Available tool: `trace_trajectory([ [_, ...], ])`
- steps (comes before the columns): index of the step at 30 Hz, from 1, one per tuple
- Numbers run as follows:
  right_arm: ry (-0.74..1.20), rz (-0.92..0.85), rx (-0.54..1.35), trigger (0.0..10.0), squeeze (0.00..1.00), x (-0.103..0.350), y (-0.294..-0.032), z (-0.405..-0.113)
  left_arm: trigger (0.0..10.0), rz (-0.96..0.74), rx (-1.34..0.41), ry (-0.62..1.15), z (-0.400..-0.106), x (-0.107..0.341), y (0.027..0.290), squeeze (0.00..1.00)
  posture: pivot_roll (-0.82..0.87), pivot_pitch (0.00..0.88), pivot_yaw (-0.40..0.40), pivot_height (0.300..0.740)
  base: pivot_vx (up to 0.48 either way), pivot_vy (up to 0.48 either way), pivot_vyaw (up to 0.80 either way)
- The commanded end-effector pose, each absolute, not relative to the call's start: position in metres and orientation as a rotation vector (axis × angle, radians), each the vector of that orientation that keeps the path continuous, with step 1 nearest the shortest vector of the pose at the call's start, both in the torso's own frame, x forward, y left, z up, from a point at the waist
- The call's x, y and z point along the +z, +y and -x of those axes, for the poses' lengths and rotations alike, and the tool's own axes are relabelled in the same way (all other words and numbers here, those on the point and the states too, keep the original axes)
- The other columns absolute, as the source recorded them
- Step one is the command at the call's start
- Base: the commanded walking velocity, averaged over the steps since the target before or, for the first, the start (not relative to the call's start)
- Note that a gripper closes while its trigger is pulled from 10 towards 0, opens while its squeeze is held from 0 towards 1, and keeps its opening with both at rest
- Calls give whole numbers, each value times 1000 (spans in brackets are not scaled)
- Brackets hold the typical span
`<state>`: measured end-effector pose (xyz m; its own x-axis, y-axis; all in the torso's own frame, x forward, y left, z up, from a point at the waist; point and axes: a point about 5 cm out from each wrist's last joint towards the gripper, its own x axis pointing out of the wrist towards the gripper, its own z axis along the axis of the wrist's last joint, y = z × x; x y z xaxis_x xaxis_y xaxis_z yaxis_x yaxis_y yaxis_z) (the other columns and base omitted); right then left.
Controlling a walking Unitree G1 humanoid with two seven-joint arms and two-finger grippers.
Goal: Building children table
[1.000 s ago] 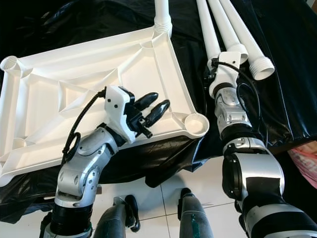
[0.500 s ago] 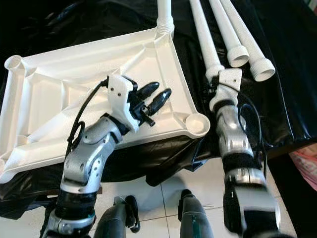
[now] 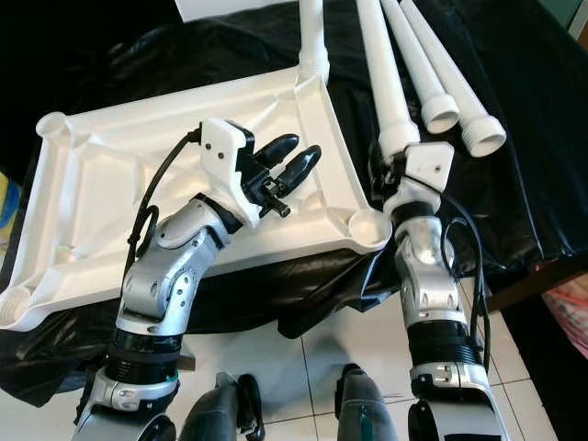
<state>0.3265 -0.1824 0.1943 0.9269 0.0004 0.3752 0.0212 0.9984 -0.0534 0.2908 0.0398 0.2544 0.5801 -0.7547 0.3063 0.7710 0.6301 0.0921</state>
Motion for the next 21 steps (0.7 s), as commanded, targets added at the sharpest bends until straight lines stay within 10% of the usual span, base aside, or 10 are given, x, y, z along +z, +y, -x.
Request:
trace_trajectory([
  [1,-397,64,-15,10000,0,196,-181,-320,10000,57,-895,-332,-291,253,41,0,-118,143,90,740,0,0,0],
  [11,-494,88,-25,10000,0,206,-180,-307,10000,169,-964,-322,-292,256,38,27,-128,140,90,740,0,0,0],
  [12,-529,83,-20,10000,0,213,-178,-305,10000,213,-1002,-321,-292,259,37,1000,-133,136,93,740,0,0,0],
  [21,-698,114,64,10000,0,259,-161,-312,10000,243,-1121,-366,-293,276,34,1000,-162,109,118,740,0,0,0],
])
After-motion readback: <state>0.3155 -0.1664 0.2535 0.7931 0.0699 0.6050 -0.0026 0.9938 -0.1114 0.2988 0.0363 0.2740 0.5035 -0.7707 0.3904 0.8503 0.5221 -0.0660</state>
